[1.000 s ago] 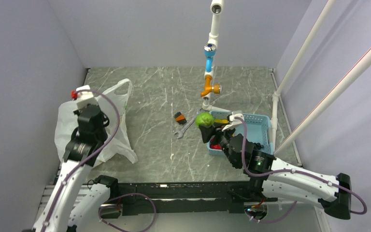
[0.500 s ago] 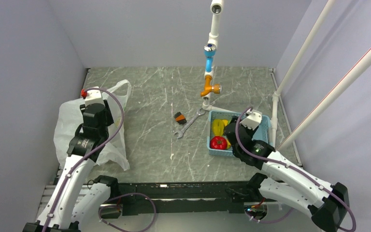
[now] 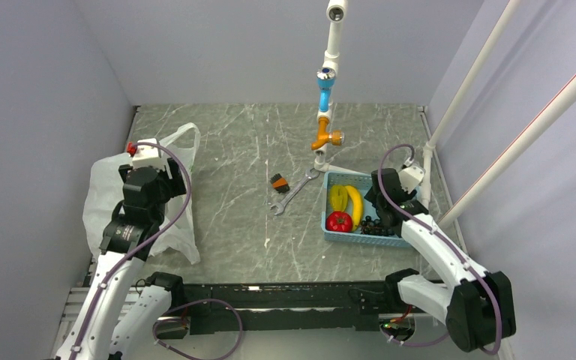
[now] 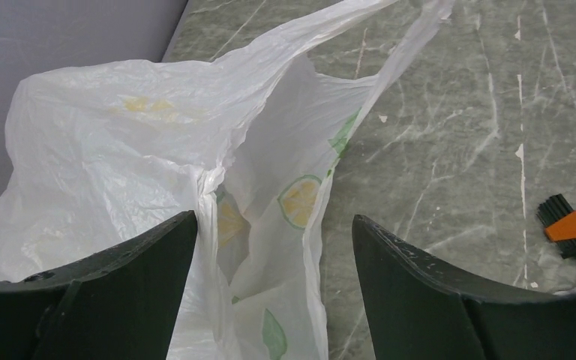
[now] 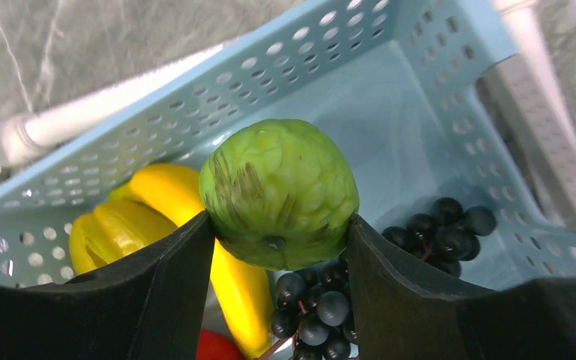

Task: Take the fake fruits out of the plastic bag
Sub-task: Place the fake fruit in the bin, then reset both arms

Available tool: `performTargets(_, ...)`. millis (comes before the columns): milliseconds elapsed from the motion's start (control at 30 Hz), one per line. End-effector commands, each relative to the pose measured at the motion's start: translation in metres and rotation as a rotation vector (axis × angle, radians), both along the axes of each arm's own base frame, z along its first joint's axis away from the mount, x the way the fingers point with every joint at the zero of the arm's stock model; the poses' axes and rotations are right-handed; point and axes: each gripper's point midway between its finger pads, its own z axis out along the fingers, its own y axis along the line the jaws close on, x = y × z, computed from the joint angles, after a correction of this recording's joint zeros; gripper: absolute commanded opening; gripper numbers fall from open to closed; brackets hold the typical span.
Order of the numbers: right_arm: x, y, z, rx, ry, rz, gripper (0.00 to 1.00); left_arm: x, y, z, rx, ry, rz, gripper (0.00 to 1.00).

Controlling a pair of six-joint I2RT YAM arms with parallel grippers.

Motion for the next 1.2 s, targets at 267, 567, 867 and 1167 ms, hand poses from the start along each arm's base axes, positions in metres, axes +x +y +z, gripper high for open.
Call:
performTargets(267, 0.01, 0.03, -0.024, 0.098, -0.001, 0.151, 0.64, 0.003, -0.01, 0.01, -0.004, -0.039, -0.064, 0.87)
performTargets(567, 0.011, 0.031, -0.017, 0.079, -0.028, 0.185, 0.98, 0.001, -0.023, 0.016, -0.015, -0.077, -0.15, 0.99)
performTargets(867, -0.004, 0.032, 0.031, 0.055, -0.11, 0.284, 0.99, -0.007, -0.048, 0.028, -0.005, -0.168, -0.285, 0.99)
performTargets(1167, -0.032, 0.064, 0.107, 0.128, -0.258, 0.538, 0.99, -0.036, -0.078, 0.062, -0.092, -0.269, -0.45, 1.0)
